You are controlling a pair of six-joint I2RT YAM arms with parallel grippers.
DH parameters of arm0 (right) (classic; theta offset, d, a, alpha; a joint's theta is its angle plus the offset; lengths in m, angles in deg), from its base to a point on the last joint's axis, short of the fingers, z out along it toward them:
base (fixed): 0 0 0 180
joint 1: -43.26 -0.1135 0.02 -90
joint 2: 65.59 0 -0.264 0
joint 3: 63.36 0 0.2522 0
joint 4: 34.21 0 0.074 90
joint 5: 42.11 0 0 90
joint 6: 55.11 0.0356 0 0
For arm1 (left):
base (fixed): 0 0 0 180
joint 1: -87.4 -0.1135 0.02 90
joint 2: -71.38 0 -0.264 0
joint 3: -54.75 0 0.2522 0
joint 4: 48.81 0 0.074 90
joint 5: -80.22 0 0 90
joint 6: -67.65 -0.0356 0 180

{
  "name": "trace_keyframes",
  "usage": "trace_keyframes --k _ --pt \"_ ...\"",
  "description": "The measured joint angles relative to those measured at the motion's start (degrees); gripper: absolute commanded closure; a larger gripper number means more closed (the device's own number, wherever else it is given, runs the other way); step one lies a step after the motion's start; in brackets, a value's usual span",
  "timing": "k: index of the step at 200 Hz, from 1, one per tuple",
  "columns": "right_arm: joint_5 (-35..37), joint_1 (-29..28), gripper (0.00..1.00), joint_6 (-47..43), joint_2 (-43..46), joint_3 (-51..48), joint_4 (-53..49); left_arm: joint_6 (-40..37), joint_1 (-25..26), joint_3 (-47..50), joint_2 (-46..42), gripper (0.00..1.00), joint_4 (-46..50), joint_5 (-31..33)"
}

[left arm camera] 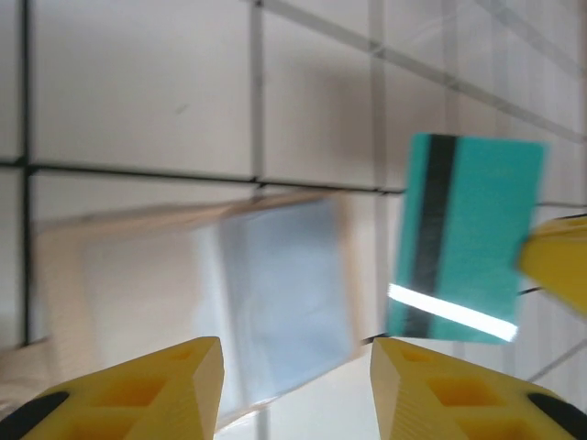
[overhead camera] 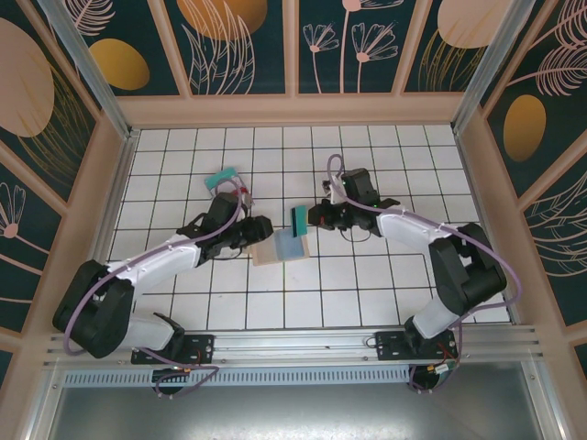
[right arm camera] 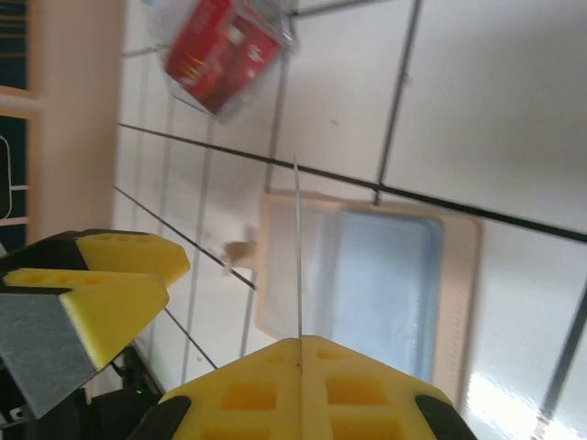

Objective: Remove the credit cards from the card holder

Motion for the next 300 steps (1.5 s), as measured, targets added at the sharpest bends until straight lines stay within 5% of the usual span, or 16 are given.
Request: trace_keyframes --k 103,182,248,275,300 --pt "-14.6 2.51 1.0 11.63 4.59 -6.05 23.28 12.5 -2.54 -1.27 -0.87 0.69 -16.15 -9.27" --pt "-16.13 2.54 1.0 13.53 4.59 -6.19 26.91 15.3 -2.54 -1.27 0.92 0.77 -21.62 -15.15" --pt "-16.09 3.37 1.0 14.6 4.57 -6.29 27.96 15.91 -3.08 -1.22 1.53 1.0 -24.13 -16.85" --pt "-16.11 3.41 0.77 14.38 4.55 -6.49 27.78 15.41 -3.1 -1.22 1.46 1.0 -24.22 -17.35" --pt "-15.93 3.37 0.46 13.92 4.55 -6.58 27.21 11.87 -2.95 -3.08 0.83 1.0 -19.5 -16.46"
